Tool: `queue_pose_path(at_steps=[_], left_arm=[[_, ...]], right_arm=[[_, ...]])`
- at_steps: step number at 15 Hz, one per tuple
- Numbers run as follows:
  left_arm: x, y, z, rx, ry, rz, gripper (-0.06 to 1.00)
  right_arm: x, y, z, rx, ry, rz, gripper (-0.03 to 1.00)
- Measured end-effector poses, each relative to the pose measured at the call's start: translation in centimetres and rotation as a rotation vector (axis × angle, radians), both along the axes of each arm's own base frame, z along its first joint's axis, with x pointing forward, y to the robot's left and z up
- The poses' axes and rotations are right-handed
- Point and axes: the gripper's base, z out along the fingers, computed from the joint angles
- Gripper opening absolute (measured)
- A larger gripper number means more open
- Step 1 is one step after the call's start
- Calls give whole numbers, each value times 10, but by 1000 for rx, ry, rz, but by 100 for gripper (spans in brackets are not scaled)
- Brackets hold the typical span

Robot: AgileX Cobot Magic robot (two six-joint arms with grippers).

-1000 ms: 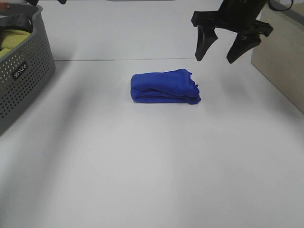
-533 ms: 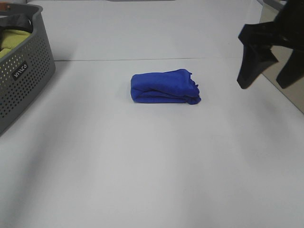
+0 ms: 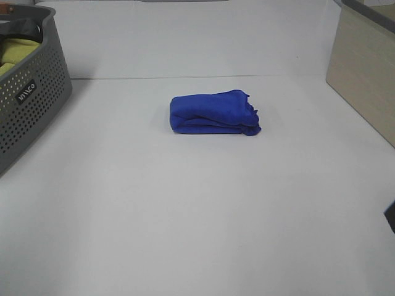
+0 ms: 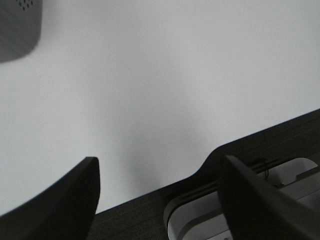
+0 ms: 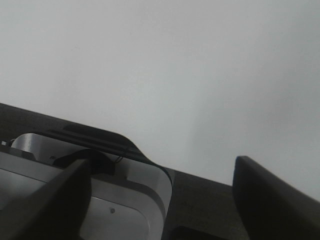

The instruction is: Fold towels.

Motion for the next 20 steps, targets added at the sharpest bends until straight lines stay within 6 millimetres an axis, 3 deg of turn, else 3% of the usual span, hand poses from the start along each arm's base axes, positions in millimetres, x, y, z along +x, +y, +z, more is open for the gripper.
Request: queue_pose_path(at_steps=[4, 5, 8, 11, 20], left_arm=[[-39, 7, -26, 12, -96, -40, 64], [-48, 8, -31, 11, -134, -44, 64], [-48, 8, -38, 6, -148, -51, 64], [-48, 7, -37, 12, -154, -71, 64], [-52, 9, -36, 9, -186, -55, 64]], right_arm=[[-56, -15, -2, 23, -231, 50, 74], [-79, -21, 4, 40, -368, 67, 74], [-101, -26, 3, 50, -464, 84, 74], [-110, -28, 5, 61, -503, 85, 74], [-111, -29, 5, 61, -509, 86, 74]])
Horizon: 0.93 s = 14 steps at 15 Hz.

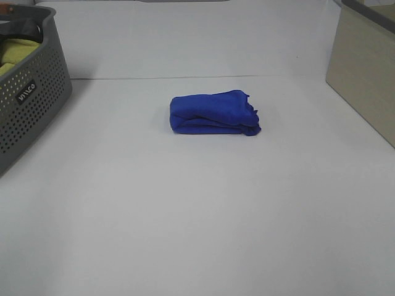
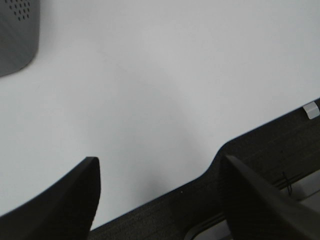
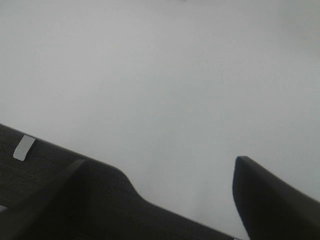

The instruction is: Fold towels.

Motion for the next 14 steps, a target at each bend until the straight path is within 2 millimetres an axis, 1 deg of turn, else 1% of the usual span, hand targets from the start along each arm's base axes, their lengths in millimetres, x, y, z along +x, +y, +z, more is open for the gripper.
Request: queue_pose_path(at_steps=[2, 3, 4, 5, 7, 9, 14], left_arm=[[-10, 4, 4, -10, -76, 51, 64], [-25, 7, 7, -18, -178, 108, 64], [-35, 7, 8, -22, -245, 134, 64], [-38, 8, 8, -23, -268, 142, 64], [-52, 8, 9, -27, -357, 159, 64], [-56, 8, 9, -29, -384, 158, 64], [-56, 8, 9, -28, -384, 159, 64]], right_arm=[[0, 0, 0, 8, -1, -17, 74], [-5, -2, 1, 27, -30, -82, 74], [-10, -3, 1, 37, -68, -138, 74], [-12, -4, 2, 41, -84, -159, 74], [-24, -5, 2, 50, -168, -220, 74], [-34, -4, 2, 65, -226, -220, 74], [-34, -3, 1, 70, -223, -217, 74]])
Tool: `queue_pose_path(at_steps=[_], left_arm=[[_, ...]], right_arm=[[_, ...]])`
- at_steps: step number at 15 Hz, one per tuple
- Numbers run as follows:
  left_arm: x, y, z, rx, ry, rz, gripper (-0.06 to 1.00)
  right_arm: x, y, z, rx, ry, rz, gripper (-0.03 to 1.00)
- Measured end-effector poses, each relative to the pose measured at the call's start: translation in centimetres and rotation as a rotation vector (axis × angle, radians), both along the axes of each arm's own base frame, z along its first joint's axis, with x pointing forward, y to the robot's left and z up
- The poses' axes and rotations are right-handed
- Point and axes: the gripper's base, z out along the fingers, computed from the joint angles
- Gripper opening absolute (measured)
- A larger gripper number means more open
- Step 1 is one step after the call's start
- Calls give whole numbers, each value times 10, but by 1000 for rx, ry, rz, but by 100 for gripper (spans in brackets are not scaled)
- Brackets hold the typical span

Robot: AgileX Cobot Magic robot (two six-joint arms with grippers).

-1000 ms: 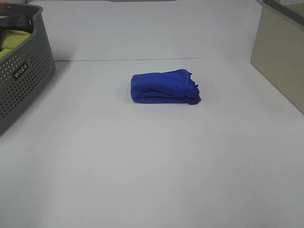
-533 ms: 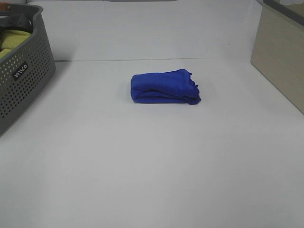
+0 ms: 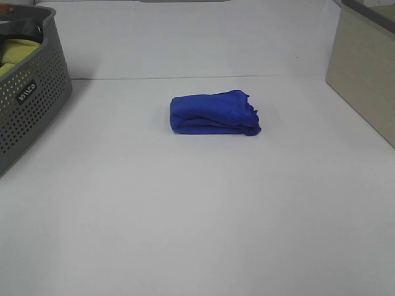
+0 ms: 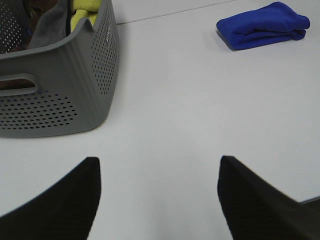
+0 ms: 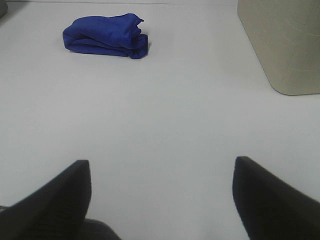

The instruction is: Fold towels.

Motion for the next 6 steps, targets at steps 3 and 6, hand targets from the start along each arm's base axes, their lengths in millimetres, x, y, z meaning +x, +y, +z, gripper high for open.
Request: queue_pose_path(at_steps=[3, 6], left_arm=[[0, 0, 0, 0, -1, 0, 64], [0, 0, 0, 0, -1, 0, 64]], right_arm=[[0, 0, 0, 0, 0, 0, 74], [0, 0, 0, 0, 0, 0, 74]])
